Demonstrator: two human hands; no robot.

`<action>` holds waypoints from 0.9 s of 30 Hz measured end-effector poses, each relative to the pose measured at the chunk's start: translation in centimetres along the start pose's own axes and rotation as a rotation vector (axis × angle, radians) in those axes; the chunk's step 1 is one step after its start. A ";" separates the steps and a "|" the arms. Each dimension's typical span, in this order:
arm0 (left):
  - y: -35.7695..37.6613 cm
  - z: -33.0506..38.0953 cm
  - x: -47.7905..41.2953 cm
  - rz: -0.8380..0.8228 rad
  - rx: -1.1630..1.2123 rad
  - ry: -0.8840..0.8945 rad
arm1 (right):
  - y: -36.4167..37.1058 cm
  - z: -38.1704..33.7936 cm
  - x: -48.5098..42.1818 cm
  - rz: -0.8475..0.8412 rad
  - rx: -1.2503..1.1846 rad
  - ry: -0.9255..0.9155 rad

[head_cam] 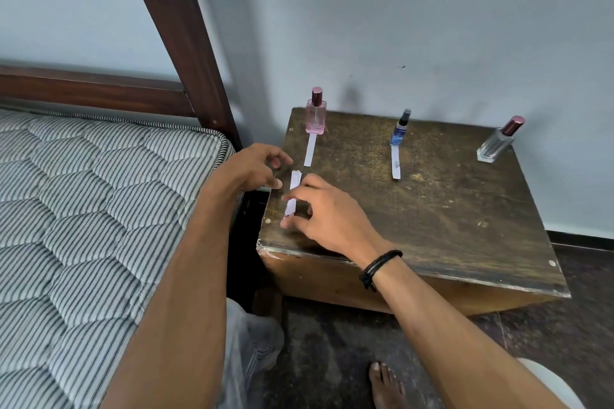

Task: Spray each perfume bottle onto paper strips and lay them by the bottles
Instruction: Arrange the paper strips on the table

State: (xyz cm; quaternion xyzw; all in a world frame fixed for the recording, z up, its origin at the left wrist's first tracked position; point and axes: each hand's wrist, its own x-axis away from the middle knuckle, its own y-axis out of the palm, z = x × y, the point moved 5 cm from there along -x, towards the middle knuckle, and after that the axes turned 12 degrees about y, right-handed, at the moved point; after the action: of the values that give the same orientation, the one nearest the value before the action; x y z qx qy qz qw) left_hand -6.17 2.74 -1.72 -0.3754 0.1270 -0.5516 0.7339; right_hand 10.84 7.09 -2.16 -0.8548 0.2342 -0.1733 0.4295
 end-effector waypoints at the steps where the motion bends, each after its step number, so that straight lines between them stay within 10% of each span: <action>1: -0.1 -0.1 0.1 -0.004 0.001 0.000 | 0.2 -0.2 -0.1 -0.009 0.007 -0.008; 27: 0.4 0.1 0.2 -0.048 -0.090 0.031 | 0.8 0.6 -0.9 -0.004 -0.012 0.031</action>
State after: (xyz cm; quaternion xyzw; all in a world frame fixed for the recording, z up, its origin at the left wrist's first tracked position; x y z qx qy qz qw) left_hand -5.73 2.66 -1.92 -0.4025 0.1541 -0.5688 0.7006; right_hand 10.20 7.59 -3.24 -0.8551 0.2401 -0.1858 0.4202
